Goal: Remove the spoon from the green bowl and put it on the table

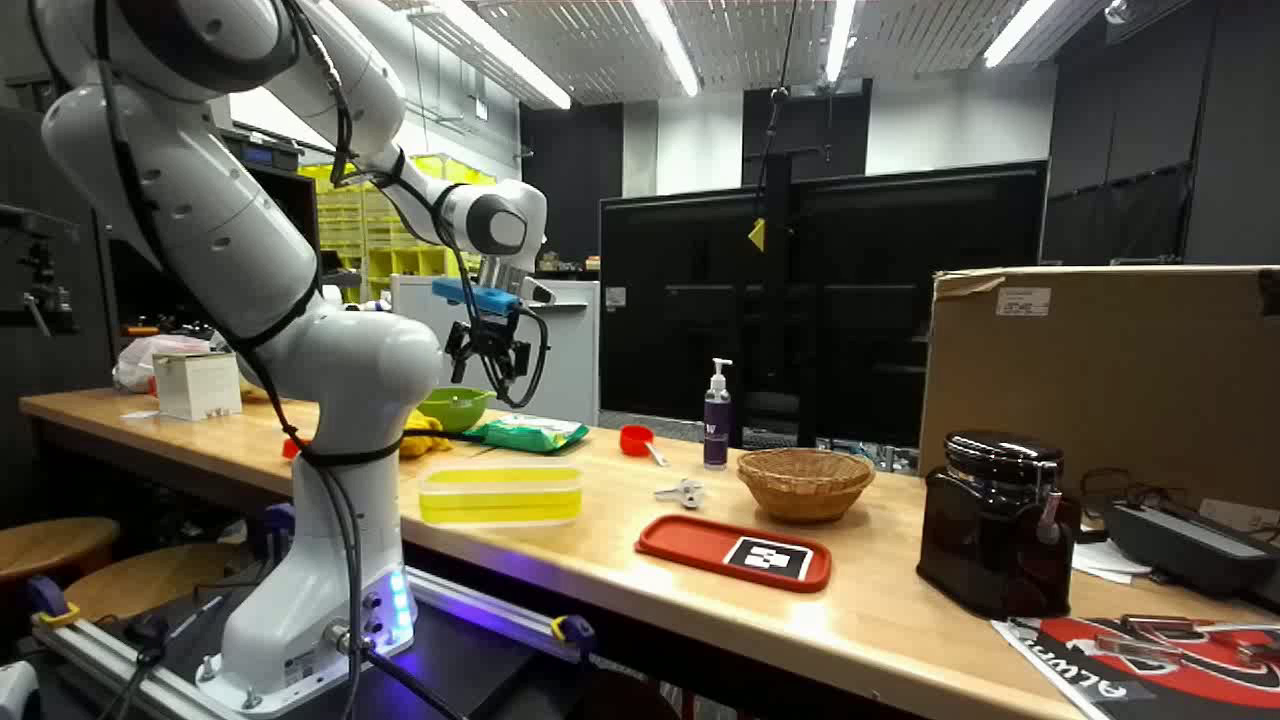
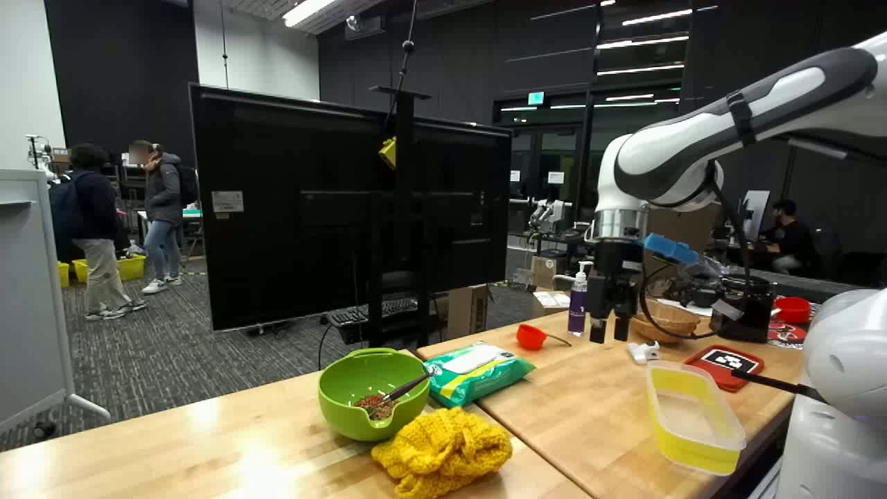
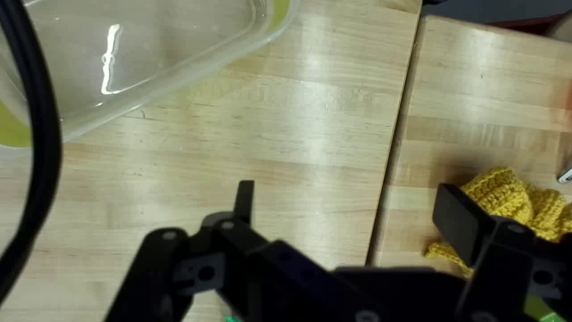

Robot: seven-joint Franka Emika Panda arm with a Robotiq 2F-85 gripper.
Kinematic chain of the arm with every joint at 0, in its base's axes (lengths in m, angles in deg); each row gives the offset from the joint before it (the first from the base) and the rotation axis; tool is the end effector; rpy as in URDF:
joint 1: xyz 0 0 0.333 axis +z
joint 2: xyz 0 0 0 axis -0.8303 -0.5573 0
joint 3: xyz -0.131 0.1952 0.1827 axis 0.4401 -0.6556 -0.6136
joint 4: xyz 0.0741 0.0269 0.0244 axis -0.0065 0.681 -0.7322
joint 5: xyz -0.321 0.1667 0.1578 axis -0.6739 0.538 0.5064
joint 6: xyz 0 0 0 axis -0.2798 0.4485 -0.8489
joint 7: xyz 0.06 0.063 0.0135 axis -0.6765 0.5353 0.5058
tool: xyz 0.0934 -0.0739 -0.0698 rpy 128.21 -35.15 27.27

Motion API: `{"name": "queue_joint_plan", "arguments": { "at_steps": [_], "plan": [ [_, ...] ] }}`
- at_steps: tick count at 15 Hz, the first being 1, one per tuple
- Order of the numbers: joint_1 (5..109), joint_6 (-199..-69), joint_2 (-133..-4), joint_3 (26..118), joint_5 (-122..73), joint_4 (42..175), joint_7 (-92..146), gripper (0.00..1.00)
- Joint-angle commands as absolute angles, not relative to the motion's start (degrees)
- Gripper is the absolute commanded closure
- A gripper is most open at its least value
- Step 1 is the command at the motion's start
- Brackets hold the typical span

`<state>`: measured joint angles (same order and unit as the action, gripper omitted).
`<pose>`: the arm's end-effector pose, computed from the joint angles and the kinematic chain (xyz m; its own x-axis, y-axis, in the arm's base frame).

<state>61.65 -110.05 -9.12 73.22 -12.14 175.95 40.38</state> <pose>0.3113 0.0242 0.3620 0.9878 0.1287 -0.0876 0.1061 -0.9684 -0.2257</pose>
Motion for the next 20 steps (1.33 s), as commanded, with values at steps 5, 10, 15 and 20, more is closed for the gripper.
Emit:
{"name": "queue_joint_plan", "arguments": {
  "at_steps": [5, 10, 15, 20],
  "plan": [
    [60.9, -109.9, -9.2, 72.5, -11.7, 175.8, 40.8, 0.00],
    [61.9, -109.4, -11.0, 71.2, -13.2, 173.9, 42.2, 0.00],
    [65.7, -108.6, -15.7, 65.8, -17.5, 167.3, 44.5, 0.00],
    [69.5, -110.3, -23.8, 62.8, -21.1, 158.7, 50.2, 0.00]
  ]
}}
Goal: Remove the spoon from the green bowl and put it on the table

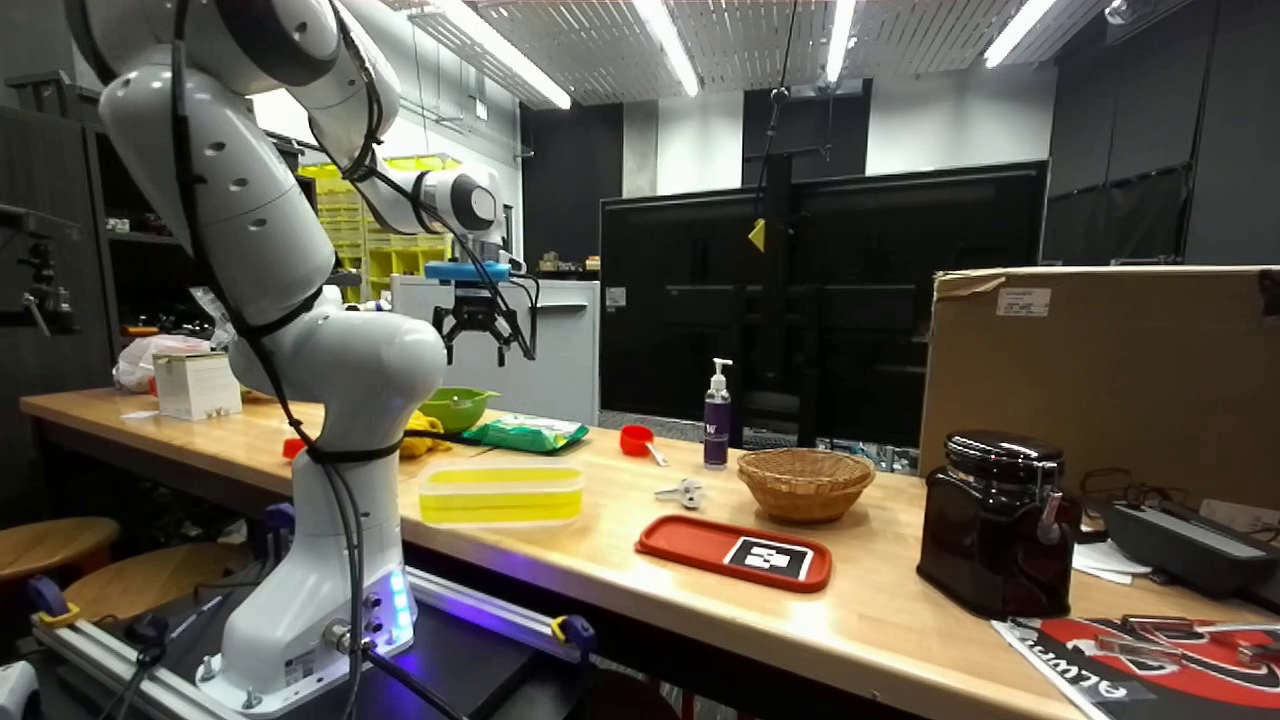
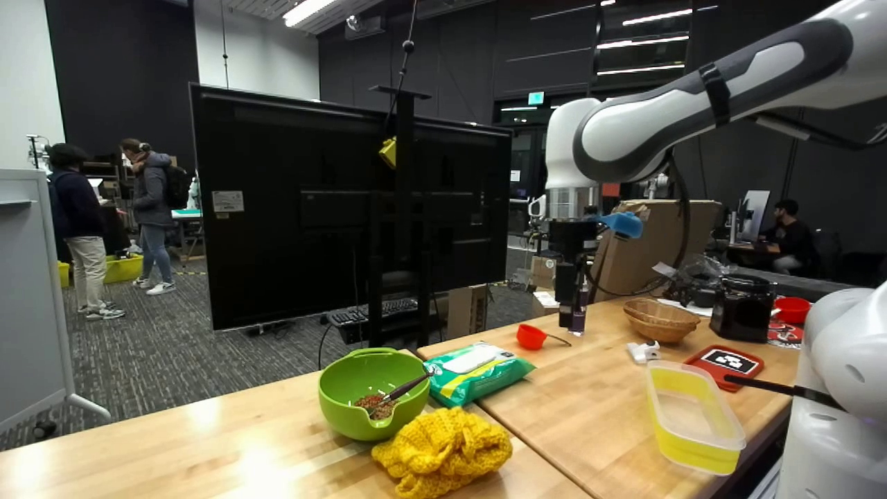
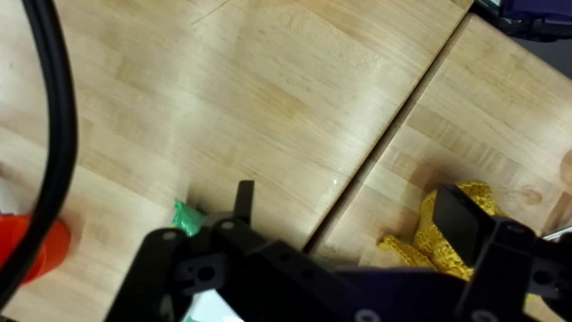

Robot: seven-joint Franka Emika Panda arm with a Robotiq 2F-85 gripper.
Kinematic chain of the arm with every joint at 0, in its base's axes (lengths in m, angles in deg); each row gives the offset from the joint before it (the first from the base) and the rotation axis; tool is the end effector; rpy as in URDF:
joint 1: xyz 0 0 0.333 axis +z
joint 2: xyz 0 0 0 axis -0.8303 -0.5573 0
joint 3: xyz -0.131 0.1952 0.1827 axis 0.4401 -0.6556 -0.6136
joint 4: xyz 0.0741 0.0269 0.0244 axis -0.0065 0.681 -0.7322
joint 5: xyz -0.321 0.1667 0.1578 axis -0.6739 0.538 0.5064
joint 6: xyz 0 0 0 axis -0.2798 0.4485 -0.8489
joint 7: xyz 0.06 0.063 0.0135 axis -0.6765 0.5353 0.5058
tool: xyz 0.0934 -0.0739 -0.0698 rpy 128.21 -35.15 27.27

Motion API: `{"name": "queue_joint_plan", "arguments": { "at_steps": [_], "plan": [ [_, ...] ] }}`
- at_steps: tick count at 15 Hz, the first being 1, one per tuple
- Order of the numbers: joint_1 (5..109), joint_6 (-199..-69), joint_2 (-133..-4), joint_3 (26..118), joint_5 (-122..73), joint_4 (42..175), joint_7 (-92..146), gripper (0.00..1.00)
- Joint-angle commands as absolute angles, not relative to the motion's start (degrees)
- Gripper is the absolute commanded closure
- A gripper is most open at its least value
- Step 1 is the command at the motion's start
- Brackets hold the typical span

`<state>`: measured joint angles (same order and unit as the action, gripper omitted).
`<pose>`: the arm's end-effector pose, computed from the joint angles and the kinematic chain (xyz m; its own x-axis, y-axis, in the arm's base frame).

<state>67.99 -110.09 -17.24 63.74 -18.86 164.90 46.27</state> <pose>0.3484 0.1041 0.4008 0.8738 0.4828 -0.0577 0.4826 -0.8757 -0.0187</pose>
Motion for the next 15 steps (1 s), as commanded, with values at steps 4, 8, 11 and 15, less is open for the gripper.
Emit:
{"name": "queue_joint_plan", "arguments": {
  "at_steps": [4, 8, 11, 15],
  "plan": [
    [71.1, -110.9, -31.9, 61.5, -23.5, 150.9, 55.7, 0.00],
    [73.2, -111.3, -39.8, 59.6, -22.7, 142.9, 63.1, 0.00],
    [75.1, -112.0, -43.6, 58.1, -18.5, 138.9, 70.1, 0.00],
    [75.6, -111.1, -47.4, 55.8, -12.4, 134.9, 76.2, 0.00]
  ]
}}
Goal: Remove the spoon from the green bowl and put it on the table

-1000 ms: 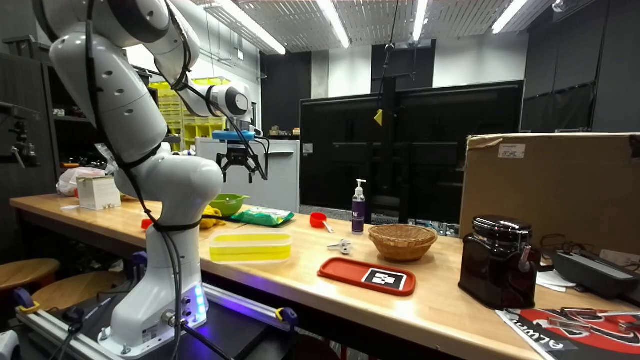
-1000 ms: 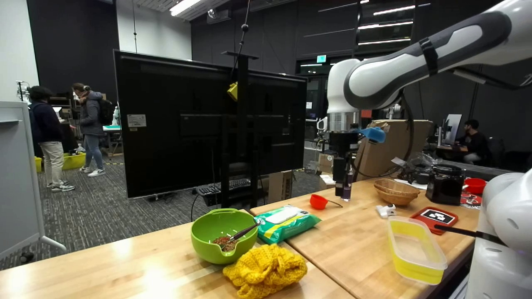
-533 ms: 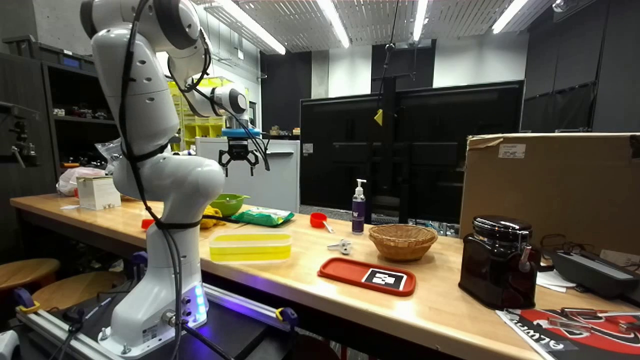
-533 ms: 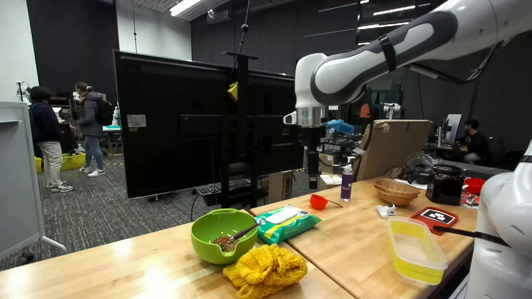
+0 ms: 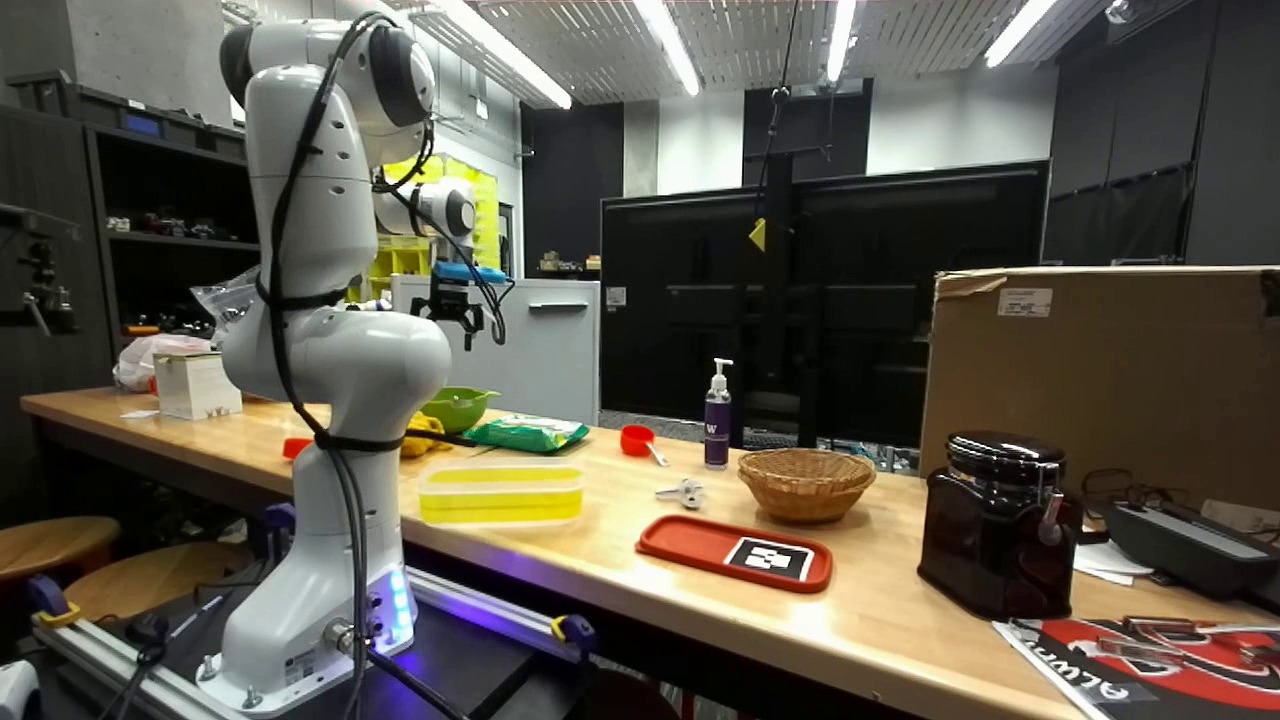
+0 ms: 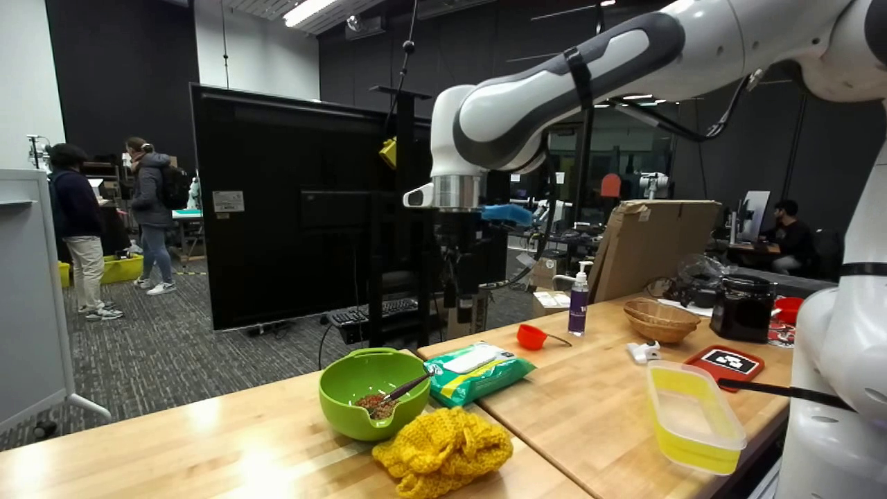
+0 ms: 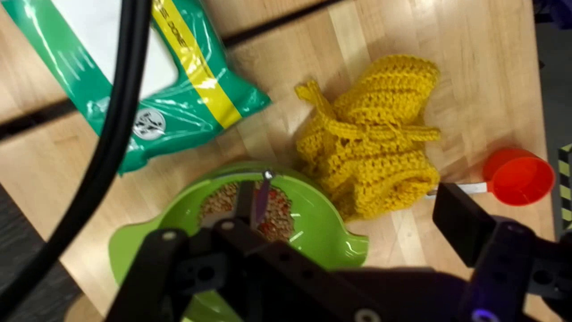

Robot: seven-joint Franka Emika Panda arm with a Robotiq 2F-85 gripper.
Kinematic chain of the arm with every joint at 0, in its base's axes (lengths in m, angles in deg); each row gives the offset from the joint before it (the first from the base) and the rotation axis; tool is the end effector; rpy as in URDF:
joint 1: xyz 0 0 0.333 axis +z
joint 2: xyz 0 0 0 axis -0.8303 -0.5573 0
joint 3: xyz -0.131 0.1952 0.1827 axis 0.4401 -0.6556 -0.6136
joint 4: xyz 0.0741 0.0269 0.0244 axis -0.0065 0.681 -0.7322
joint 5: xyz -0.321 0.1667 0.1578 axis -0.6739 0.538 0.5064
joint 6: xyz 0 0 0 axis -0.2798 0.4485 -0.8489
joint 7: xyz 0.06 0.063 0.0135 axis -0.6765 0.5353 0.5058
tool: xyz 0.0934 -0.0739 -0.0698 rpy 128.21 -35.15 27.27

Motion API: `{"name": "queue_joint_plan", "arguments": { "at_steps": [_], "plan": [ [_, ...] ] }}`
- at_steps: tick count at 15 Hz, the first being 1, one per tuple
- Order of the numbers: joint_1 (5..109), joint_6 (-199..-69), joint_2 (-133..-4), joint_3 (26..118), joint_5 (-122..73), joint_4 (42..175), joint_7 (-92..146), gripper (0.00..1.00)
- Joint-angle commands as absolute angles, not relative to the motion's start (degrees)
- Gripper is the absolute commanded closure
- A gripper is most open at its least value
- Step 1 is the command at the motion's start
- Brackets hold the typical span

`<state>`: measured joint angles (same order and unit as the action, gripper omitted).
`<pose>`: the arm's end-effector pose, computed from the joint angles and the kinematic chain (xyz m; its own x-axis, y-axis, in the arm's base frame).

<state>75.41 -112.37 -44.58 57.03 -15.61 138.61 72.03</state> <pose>0.4354 0.2672 0.4098 0.3734 0.9276 0.0151 0.9250 -0.3710 -0.0819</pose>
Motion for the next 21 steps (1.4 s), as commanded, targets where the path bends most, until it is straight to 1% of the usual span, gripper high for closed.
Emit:
{"name": "queue_joint_plan", "arguments": {
  "at_steps": [1, 6, 11, 16, 21],
  "plan": [
    [75.5, -110.7, -48.2, 55.2, -12.0, 134.0, 76.5, 0.00],
    [75.6, -110.8, -53.9, 51.8, -14.9, 128.8, 74.6, 0.00],
    [75.6, -110.8, -62.9, 49.9, -17.6, 121.7, 72.9, 0.00],
    [76.2, -108.9, -72.2, 50.0, -25.4, 113.8, 69.3, 0.00],
    [77.5, -104.5, -78.4, 50.6, -32.7, 105.9, 64.6, 0.00]
  ]
}}
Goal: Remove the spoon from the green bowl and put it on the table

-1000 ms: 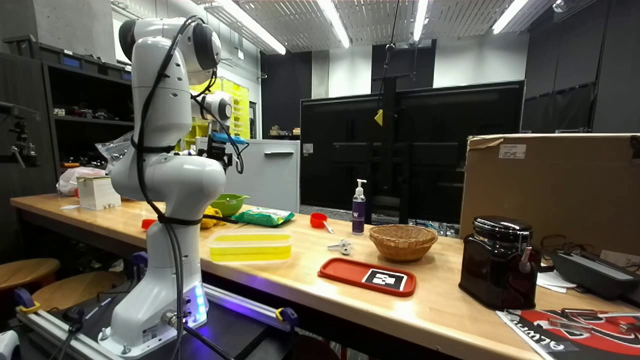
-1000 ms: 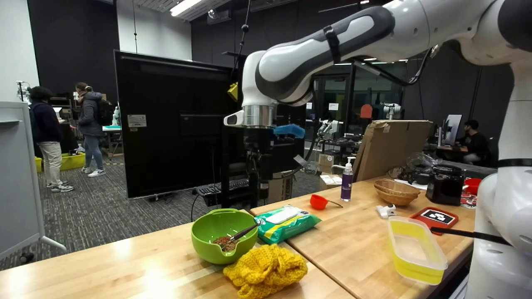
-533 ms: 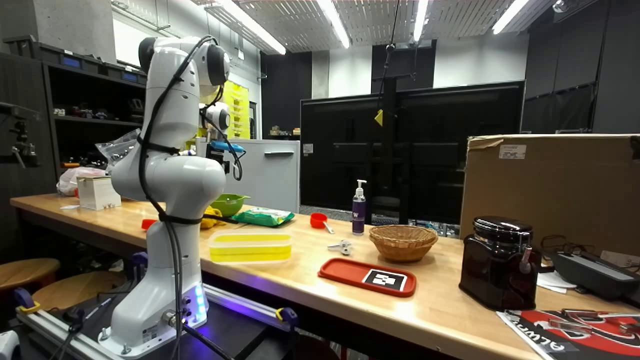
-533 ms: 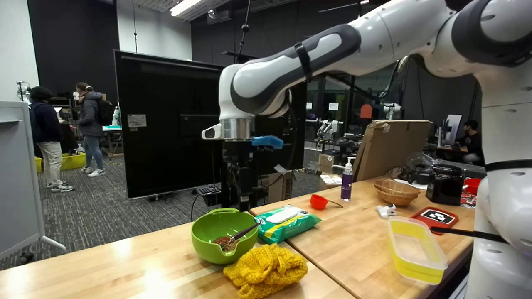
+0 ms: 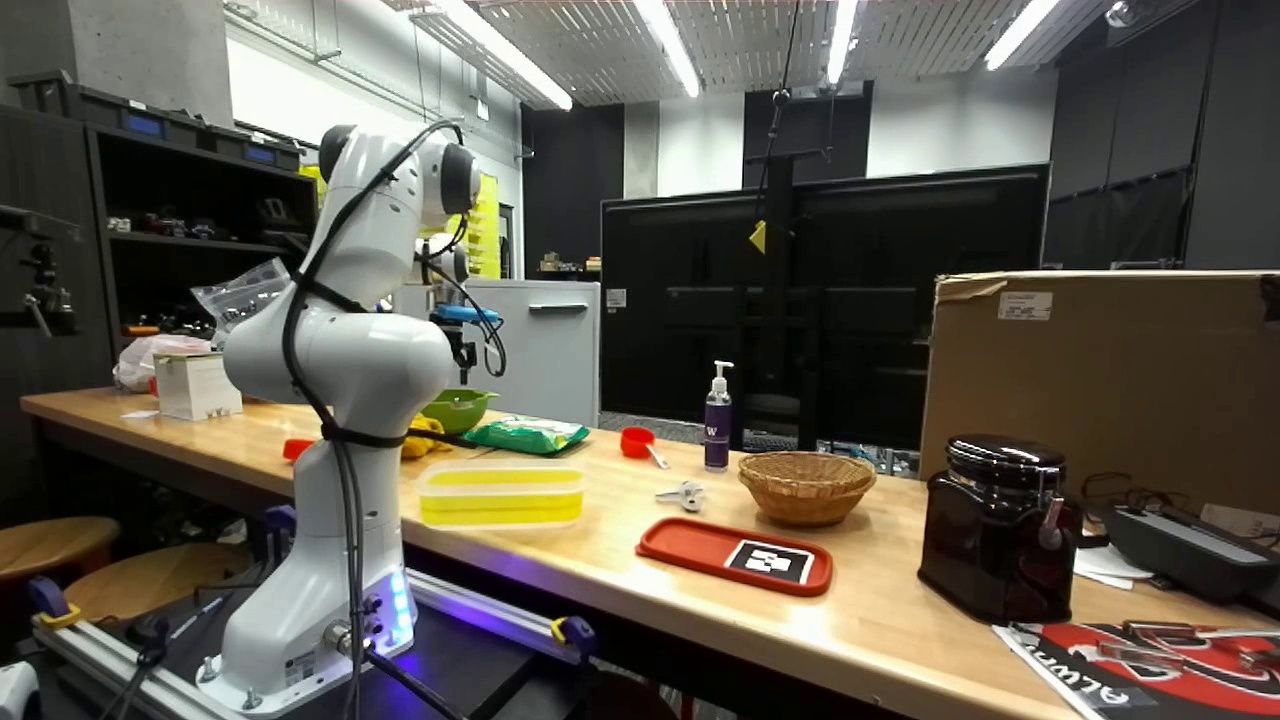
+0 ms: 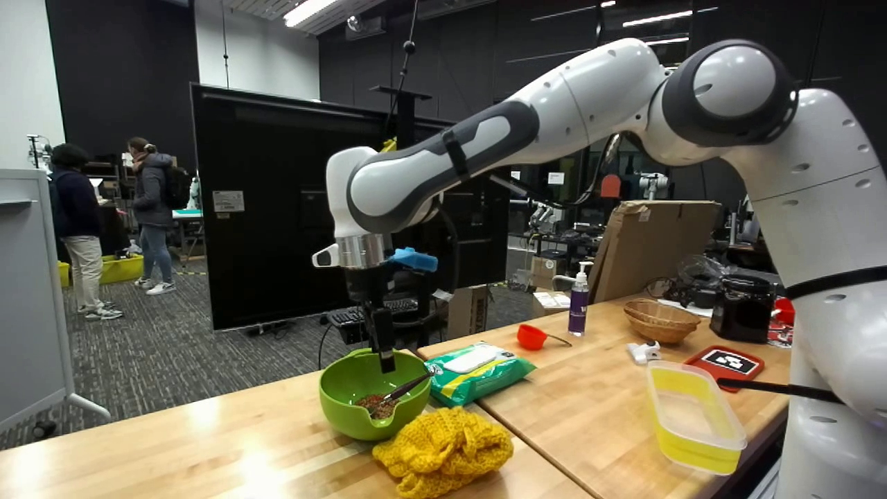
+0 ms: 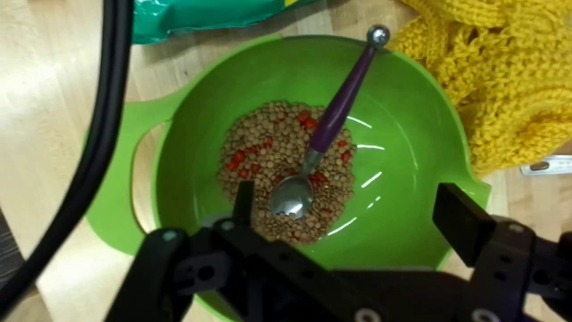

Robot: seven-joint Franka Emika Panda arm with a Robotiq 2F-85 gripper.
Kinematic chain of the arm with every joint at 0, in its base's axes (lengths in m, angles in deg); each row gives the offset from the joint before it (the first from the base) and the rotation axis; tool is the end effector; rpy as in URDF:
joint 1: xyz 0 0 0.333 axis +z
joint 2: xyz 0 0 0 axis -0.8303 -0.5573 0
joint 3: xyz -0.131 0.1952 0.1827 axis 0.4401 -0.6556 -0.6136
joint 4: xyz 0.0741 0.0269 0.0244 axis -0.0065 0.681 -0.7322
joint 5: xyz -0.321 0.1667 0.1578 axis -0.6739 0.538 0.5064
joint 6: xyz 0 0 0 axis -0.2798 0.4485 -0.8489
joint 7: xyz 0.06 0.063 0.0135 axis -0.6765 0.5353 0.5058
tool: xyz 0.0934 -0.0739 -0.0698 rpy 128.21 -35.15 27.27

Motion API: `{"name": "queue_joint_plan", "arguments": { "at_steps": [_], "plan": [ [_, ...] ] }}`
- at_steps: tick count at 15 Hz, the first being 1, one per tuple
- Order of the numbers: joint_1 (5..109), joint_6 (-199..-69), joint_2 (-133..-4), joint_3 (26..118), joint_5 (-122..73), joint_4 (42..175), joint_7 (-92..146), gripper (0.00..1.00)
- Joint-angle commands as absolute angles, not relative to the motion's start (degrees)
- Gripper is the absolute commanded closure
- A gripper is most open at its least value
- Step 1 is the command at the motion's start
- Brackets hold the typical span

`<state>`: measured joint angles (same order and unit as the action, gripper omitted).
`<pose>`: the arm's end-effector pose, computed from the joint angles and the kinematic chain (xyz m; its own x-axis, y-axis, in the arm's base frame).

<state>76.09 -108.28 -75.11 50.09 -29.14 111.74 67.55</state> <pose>0.5167 0.3681 0.3228 0.2360 0.9644 -0.1192 0.9643 -0.2475 -0.0938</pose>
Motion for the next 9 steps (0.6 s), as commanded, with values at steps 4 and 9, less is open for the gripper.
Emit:
{"name": "queue_joint_plan", "arguments": {
  "at_steps": [4, 9],
  "plan": [
    [77.7, -101.8, -81.3, 50.9, -33.1, 101.9, 59.9, 0.00],
    [77.3, -98.3, -82.4, 52.2, -32.3, 101.7, 51.8, 0.00]
  ]
}}
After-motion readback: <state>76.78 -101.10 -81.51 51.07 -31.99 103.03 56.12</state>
